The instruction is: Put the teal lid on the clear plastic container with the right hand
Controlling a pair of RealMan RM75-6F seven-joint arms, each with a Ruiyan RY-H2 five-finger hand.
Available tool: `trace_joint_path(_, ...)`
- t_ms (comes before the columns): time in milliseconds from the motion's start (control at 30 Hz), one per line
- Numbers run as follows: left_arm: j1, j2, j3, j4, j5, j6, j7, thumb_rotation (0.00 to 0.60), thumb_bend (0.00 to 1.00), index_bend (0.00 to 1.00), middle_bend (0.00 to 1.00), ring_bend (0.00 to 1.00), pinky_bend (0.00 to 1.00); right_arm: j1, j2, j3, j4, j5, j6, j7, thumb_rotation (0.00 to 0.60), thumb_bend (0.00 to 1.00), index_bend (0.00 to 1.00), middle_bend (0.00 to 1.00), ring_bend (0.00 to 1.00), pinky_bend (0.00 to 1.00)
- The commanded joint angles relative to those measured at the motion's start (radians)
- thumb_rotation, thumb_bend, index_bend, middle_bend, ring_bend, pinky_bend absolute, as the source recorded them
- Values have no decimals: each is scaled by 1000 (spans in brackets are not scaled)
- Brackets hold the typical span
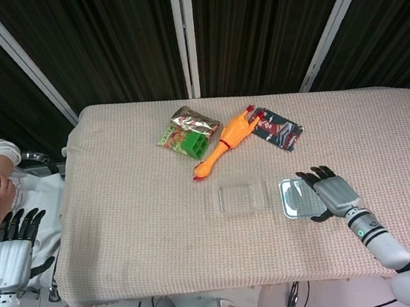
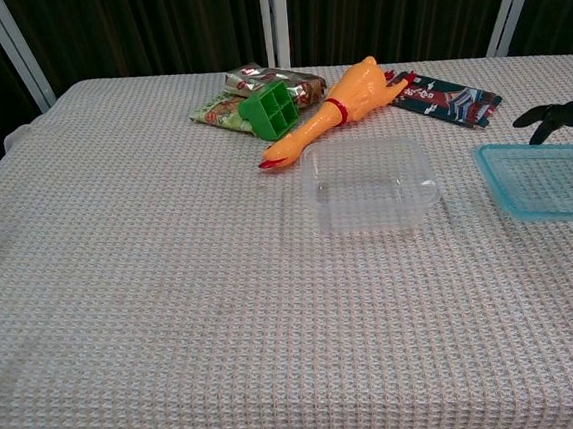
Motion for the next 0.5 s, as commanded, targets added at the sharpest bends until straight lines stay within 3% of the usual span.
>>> trace_joint_path(33, 0, -3, 1, 10, 4, 2, -12, 600, 63, 108, 89, 14, 7, 12, 93, 32, -139, 24, 14, 0, 600, 65, 33, 357, 0, 0)
trace_joint_path(267, -4, -17, 3, 55, 17, 4, -56, 600, 63, 108, 88, 14, 8, 144, 47, 82, -273, 264, -3, -208, 600, 66, 33, 348, 0, 0)
trace_joint_path(500, -3, -31, 5, 93, 18, 5, -91, 600, 63, 108, 89, 14, 8, 312, -86, 112, -277, 530, 66, -416, 600, 65, 33, 339, 0, 0)
